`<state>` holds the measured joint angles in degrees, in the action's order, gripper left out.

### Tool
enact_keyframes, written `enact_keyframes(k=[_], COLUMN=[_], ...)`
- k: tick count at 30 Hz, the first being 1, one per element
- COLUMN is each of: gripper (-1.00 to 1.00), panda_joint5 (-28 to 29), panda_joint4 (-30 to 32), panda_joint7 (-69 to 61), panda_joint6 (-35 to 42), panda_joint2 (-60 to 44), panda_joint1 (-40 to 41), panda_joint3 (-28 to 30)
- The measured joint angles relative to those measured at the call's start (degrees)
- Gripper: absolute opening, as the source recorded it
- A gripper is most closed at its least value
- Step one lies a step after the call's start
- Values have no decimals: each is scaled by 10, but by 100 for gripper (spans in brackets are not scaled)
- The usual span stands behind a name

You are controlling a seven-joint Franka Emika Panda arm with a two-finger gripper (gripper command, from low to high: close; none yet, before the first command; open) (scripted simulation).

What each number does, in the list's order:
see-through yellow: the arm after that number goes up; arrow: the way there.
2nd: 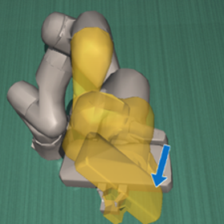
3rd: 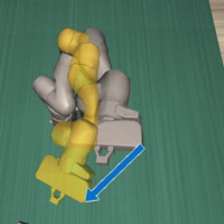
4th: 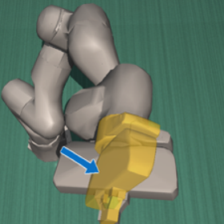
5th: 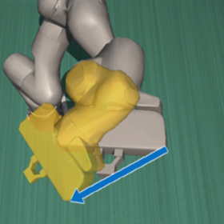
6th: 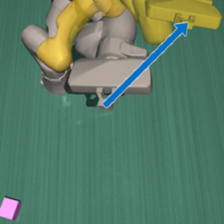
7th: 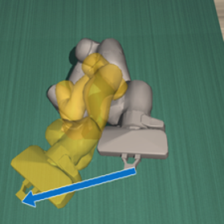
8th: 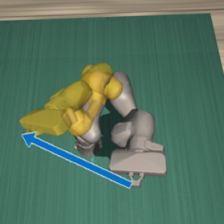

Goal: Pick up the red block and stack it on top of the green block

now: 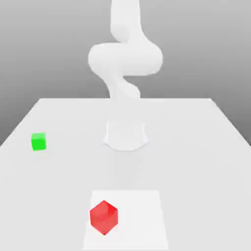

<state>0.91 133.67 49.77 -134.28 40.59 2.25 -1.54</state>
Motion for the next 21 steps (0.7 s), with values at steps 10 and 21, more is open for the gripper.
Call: enact_keyframes(k=[10, 21], gripper=[0, 0], panda_joint5=[38, 23], panda_joint4=[76, 159], panda_joint7=[159, 292], panda_joint6=[-100, -211], panda_joint2=[-213, -438], panda_joint1=[76, 110], panda_joint3=[-43, -41])
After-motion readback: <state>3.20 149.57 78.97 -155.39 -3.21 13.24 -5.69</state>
